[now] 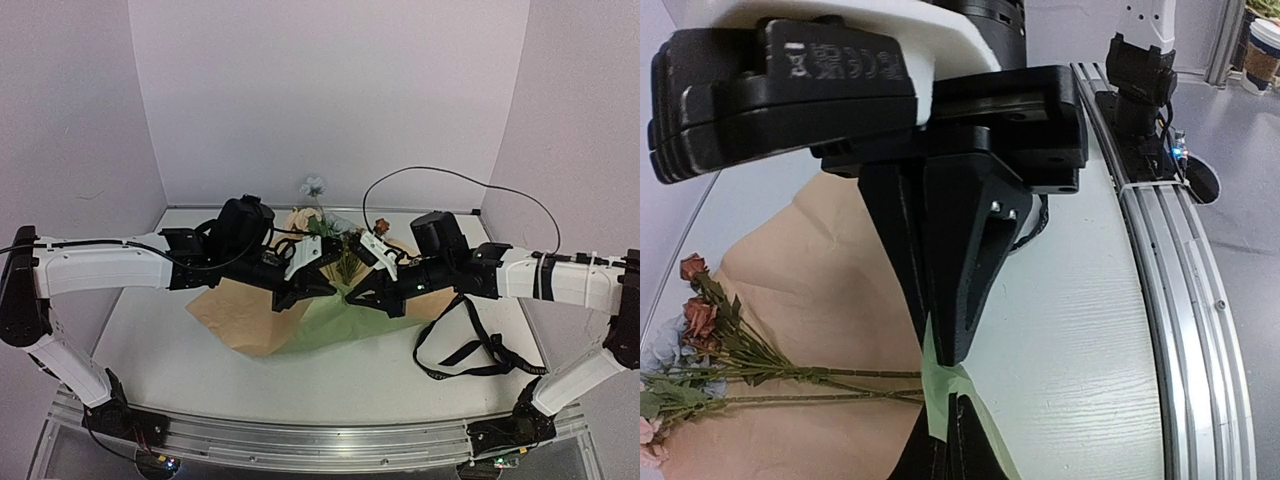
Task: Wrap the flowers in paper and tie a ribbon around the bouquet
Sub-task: Pass from the left arm to the right
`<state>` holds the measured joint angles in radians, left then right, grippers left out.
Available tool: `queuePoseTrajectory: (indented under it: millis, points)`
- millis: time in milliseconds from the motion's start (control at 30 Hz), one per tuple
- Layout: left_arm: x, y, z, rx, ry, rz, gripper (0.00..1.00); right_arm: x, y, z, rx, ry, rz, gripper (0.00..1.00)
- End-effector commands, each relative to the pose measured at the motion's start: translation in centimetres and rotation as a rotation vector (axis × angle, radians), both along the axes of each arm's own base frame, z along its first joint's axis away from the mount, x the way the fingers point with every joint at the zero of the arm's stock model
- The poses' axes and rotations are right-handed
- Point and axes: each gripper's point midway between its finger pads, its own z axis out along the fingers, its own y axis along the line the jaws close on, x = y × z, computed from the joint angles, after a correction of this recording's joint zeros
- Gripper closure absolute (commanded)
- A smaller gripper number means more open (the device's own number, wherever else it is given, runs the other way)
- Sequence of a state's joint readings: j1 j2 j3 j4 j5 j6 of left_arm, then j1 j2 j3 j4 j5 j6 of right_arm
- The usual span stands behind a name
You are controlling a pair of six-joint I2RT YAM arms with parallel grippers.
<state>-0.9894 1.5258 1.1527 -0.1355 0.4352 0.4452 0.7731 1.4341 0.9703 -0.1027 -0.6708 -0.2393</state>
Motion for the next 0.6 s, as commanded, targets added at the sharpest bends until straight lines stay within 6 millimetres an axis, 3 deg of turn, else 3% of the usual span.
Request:
queuePoseTrajectory:
  millis: [0,100,167,300,433,567]
  points:
    - [1.0,-0.6,1.6,-0.063,-0.034,0.044,0.93,0.5,-0.6,0.4,0.008,-0.002,-0.060,1.00]
    - [1.9,-0.4,1.6,-0.074,0.013,0.130,0.79,1.2,-0.9,0.2,-0.004,0.017,-0.122,1.00]
    - [3.2,0.3,2.2,-0.116,0.040,0.243,0.64,1.7,-1.0,0.0,-0.010,0.024,-0.155,1.00]
    - [4.6,3.2,4.9,-0.294,0.063,0.425,0.42,1.6,-1.0,-0.1,-0.003,0.051,-0.171,1.00]
    - [6.5,5.4,5.3,-0.373,0.230,0.540,0.39,1.4,-1.1,-0.2,0.011,0.063,-0.184,1.00]
    - [7.9,5.6,2.7,-0.332,0.494,0.527,0.42,1.3,-1.0,0.0,0.018,0.061,-0.186,1.00]
